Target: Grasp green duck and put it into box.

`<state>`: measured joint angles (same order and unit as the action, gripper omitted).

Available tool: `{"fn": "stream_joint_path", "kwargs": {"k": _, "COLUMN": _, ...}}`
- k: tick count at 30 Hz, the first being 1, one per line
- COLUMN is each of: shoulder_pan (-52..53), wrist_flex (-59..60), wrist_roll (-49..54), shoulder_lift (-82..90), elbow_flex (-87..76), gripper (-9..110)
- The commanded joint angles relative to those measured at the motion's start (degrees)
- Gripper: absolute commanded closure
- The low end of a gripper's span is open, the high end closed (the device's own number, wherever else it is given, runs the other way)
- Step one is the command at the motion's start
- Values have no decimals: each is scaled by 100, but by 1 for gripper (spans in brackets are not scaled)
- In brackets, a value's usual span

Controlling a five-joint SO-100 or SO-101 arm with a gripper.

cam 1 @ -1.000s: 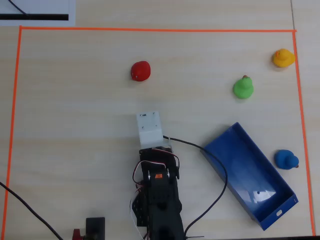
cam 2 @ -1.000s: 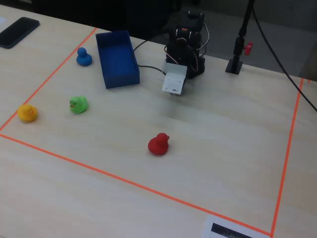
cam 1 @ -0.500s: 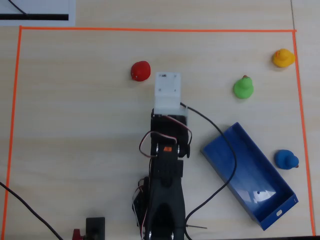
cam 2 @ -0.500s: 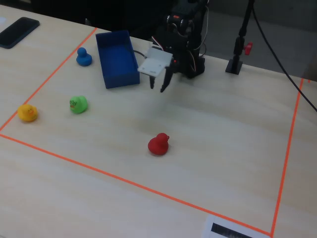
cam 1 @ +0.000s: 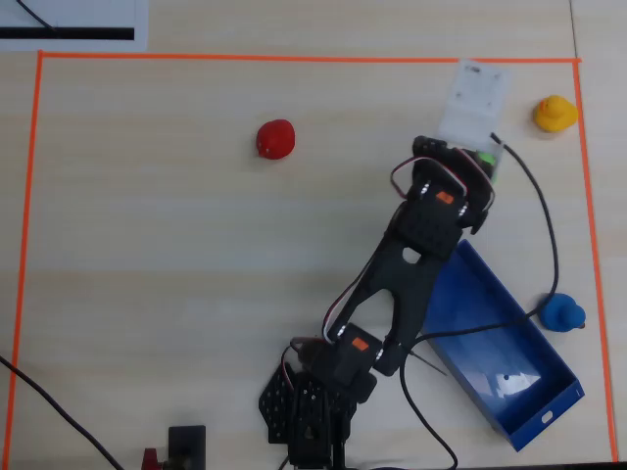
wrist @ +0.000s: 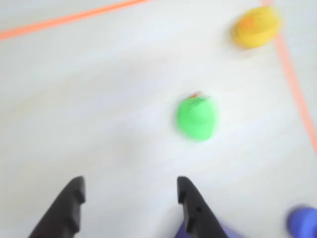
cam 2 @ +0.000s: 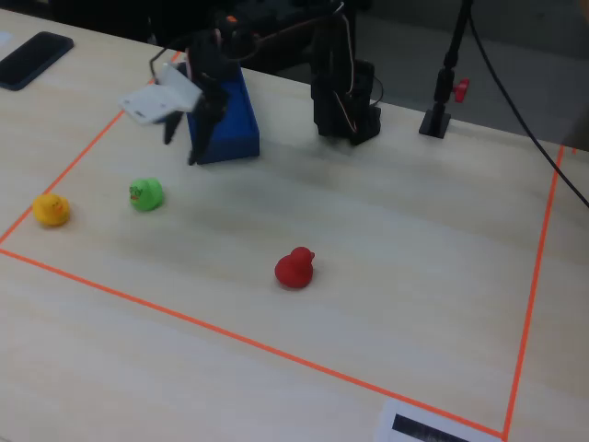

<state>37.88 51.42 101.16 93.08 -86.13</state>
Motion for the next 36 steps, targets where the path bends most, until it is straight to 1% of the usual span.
{"fn": "stream_joint_path", "kwargs": {"k": 1, "shoulder_pan": 554, "wrist_flex": -536, "wrist_roll": 35, "shoulder_lift": -791, "elbow_flex": 1011, "gripper": 73}}
{"fn": "stream_joint_path", "kwargs": {"k": 4, "shoulder_pan": 809, "wrist_flex": -782, "wrist_roll": 35, "shoulder_lift": -1336, "elbow_flex": 1354, "gripper": 71}}
{"fn": "stream_joint_path", "kwargs": {"k": 9, "shoulder_pan": 958, "wrist_flex": -1230, "wrist_roll": 18, "shoulder_lift": -1951, "elbow_flex": 1441, "gripper": 70}}
{"fn": "stream_joint_path", "kwargs": {"k": 17, "shoulder_pan": 835, "wrist_flex": -1415, "wrist_roll": -70, "shoulder_lift": -2285, "elbow_flex": 1055, "gripper": 69}}
{"fn": "stream_joint_path", "kwargs": {"k": 26, "shoulder_pan": 800, "wrist_flex": -1547, "wrist_roll": -79, "shoulder_lift": -2839, "elbow_flex": 1178, "gripper": 68}}
{"fn": "stream_joint_path", "kwargs": {"k": 36, "shoulder_pan": 791, "wrist_flex": -1626, "wrist_roll": -105, "shoulder_lift": -3419, "elbow_flex": 1512, "gripper": 70}}
